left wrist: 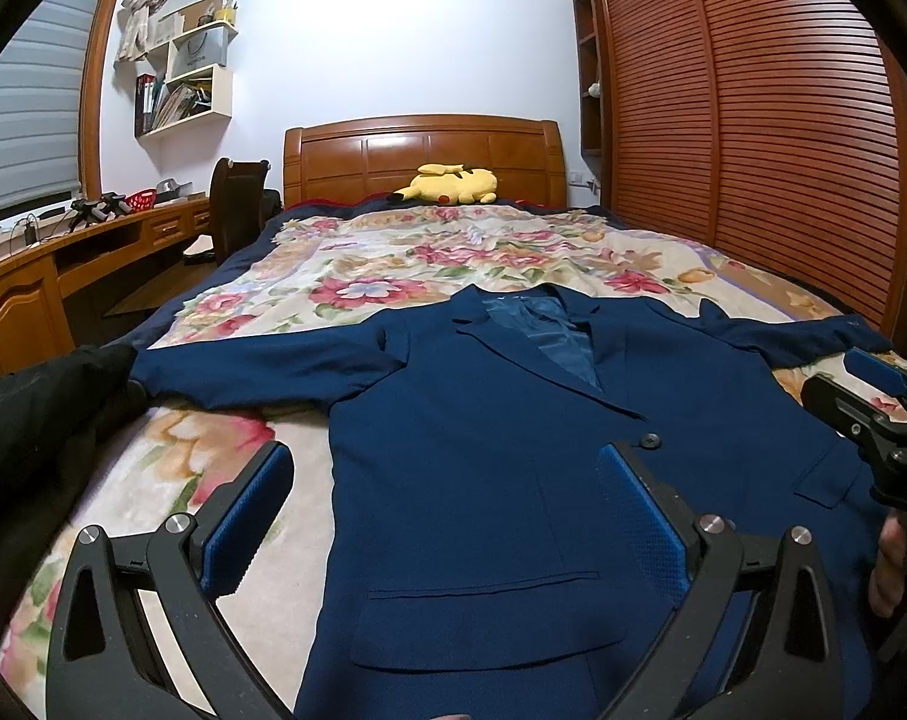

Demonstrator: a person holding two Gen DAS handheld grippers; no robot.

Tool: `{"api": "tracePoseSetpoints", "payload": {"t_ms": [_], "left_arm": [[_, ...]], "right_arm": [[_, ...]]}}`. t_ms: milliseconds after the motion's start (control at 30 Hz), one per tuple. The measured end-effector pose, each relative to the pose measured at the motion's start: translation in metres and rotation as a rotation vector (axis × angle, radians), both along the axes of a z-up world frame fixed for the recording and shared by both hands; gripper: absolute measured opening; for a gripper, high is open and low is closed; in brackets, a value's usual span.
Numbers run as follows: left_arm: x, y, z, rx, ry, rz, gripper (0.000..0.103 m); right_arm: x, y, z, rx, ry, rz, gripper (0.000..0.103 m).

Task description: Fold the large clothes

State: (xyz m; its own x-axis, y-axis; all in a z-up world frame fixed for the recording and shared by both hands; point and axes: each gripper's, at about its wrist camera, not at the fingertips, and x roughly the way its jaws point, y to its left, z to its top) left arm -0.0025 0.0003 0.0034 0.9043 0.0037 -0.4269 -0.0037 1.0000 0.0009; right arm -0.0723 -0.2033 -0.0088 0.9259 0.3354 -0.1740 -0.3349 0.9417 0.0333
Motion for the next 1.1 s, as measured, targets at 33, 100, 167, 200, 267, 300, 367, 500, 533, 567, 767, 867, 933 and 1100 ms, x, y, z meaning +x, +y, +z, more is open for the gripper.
{"api": "tracePoseSetpoints", "payload": {"t_ms": [33, 100, 167, 200, 267, 300, 367, 500, 533, 567, 767, 867, 933, 1100], "left_arm": [[0.0000, 0.0002, 0.0002, 0.000, 0.000, -0.001, 0.102], [-0.0001, 0.0004, 0.0005, 0.000, -0.001, 0.000, 0.102], [-0.0004, -0.0004, 0.0005, 0.000, -0.001, 0.000, 0.102], [-0.0004, -0.0007, 0.0005, 0.001, -0.001, 0.000, 0.102], [-0.0007, -0.0007, 0.0005, 0.001, -0.001, -0.001, 0.102], [-0.0007, -0.0004, 0.0008, 0.000, -0.001, 0.000, 0.102], [-0.0010, -0.0006, 0.0002, 0.002, -0.003, 0.000, 0.102], [-0.0012, -0.0006, 0.0001, 0.002, -0.003, -0.001, 0.102], [-0.0014, -0.0006, 0.0002, 0.003, -0.003, 0.000, 0.102], [-0.0014, -0.0005, -0.0001, 0.002, -0.004, -0.001, 0.102], [-0.0017, -0.0006, -0.0002, 0.002, -0.006, -0.001, 0.102], [-0.0018, -0.0007, -0.0002, 0.003, -0.006, 0.000, 0.102], [-0.0021, -0.0005, -0.0002, 0.003, -0.006, -0.001, 0.102], [-0.0022, -0.0006, -0.0004, 0.003, -0.007, 0.000, 0.102]], "right_arm": [[0.0002, -0.0001, -0.0001, 0.000, 0.000, 0.000, 0.103], [0.0000, -0.0001, 0.0000, 0.000, 0.000, 0.000, 0.103], [0.0001, -0.0002, -0.0002, 0.001, -0.001, -0.001, 0.103], [0.0003, -0.0001, 0.0002, 0.000, -0.001, -0.001, 0.103], [0.0002, -0.0002, 0.0001, 0.000, -0.001, -0.001, 0.103], [0.0002, -0.0003, 0.0001, 0.000, -0.001, -0.001, 0.103], [0.0002, -0.0003, 0.0000, 0.000, -0.001, -0.001, 0.103], [0.0003, -0.0002, 0.0000, 0.000, -0.001, -0.001, 0.103], [0.0000, -0.0002, 0.0000, 0.000, -0.002, -0.001, 0.103], [0.0001, -0.0001, 0.0000, 0.000, -0.002, -0.001, 0.103], [0.0000, 0.0001, -0.0001, 0.000, -0.002, -0.001, 0.103], [-0.0001, 0.0002, -0.0001, -0.001, -0.002, -0.001, 0.103], [-0.0002, 0.0002, -0.0002, 0.000, -0.002, -0.002, 0.103], [-0.0002, 0.0003, -0.0002, -0.001, -0.002, -0.001, 0.103]]}}
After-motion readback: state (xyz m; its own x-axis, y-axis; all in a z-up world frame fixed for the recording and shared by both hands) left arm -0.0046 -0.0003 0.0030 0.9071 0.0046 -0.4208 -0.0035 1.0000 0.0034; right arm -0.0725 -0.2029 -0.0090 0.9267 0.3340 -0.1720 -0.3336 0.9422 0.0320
